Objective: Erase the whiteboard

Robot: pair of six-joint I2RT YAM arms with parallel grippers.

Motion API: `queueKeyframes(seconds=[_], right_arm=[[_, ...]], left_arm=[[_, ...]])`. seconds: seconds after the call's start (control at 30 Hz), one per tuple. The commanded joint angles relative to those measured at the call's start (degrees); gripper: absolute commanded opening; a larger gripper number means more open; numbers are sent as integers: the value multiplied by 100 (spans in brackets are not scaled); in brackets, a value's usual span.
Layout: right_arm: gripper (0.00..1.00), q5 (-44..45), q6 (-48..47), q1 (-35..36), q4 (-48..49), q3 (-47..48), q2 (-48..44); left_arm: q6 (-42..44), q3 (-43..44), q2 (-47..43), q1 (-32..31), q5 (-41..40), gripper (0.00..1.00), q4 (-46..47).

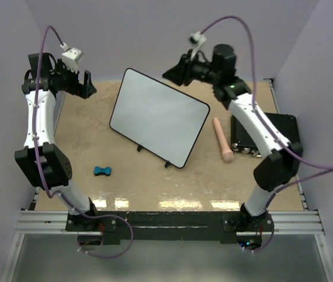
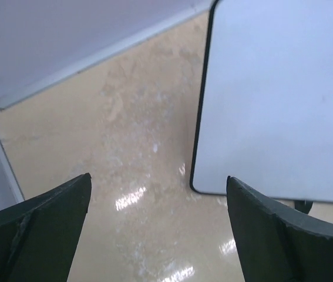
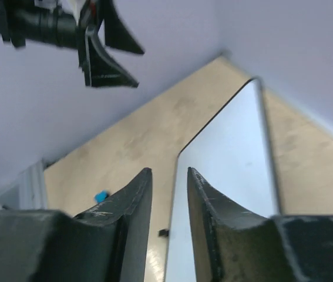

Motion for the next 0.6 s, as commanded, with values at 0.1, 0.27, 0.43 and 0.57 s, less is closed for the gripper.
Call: queueKeyframes(seconds=[0.1, 0.27, 0.43, 0.57], right_arm=[[50, 330, -285, -1635, -136, -378, -1377], [73, 356, -241, -2857, -338, -1204, -1817], [89, 725, -724, -3693, -444, -2196, -2107], [94, 1234, -1181, -3808, -514, -2865, -2177]], left_arm=[[-1690, 1449, 488, -351, -782, 100, 306], [-1726, 1205, 515, -755, -1582, 100, 201], [-1682, 37, 147, -888, -2171, 100, 402], [-1445, -974, -188, -888, -2348, 100, 604]])
